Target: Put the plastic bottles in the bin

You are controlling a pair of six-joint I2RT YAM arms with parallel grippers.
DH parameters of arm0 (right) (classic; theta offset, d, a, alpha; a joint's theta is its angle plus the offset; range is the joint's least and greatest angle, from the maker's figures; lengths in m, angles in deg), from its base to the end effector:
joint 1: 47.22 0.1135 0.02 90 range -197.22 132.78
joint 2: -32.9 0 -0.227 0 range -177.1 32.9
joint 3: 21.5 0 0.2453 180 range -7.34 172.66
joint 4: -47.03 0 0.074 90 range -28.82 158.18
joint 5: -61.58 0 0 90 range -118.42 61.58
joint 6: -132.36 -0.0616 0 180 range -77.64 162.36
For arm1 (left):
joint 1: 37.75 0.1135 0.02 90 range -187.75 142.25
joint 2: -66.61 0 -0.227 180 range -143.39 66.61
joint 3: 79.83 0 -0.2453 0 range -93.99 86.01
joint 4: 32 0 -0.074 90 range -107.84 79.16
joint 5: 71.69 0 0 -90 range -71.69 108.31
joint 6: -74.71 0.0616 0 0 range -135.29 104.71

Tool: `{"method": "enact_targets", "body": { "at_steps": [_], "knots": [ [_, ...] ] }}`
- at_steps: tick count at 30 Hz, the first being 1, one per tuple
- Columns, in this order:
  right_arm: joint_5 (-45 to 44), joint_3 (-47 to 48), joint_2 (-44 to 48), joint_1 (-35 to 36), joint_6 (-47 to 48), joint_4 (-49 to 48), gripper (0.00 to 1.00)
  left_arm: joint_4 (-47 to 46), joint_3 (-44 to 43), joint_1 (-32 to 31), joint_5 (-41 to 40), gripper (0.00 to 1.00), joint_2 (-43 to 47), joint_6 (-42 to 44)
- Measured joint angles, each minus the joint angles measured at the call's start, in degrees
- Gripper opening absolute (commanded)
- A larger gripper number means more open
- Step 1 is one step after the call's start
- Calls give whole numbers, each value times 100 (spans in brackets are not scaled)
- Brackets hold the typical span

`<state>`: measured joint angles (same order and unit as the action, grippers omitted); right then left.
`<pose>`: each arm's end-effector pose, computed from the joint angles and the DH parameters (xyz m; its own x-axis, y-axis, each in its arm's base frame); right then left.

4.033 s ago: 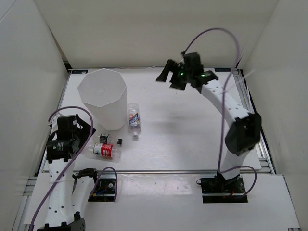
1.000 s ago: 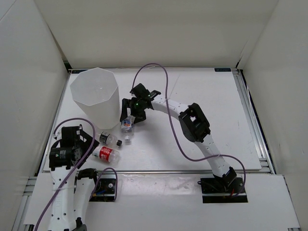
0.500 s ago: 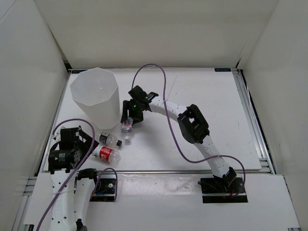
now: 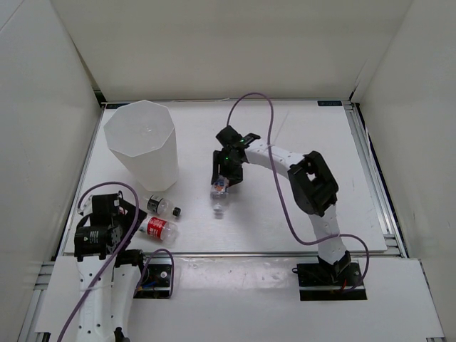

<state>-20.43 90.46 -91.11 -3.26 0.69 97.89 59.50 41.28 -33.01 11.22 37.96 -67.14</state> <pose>0.3168 0.3174 0.1303 -0.9660 -0.0169 -0.2579 -0.1215 0.9105 0.3952 0.0967 0.0156 0.2274 -0.4288 -0.8186 -0.3821 -0.7744 0.5509 -0.3113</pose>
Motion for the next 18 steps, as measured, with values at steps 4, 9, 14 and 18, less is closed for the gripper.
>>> {"method": "enact_targets", "body": {
  "at_steps": [4, 9, 14, 18],
  "knots": [
    [-339, -481, 560, -236, 236, 455, 0, -22, 111, 0, 7, 99, -7, -190],
    [-411, -192, 1226, -240, 306, 702, 0, -203, 52, 0, -116, 99, 17, -337],
    [-136, 1429, 1554, -177, 181, 341, 0, -442, -24, 0, -125, 100, 162, -376],
    [-59, 3091, 1375, -13, 81, -332, 0, -433, -26, 0, -98, 100, 103, -363]
  ]
}}
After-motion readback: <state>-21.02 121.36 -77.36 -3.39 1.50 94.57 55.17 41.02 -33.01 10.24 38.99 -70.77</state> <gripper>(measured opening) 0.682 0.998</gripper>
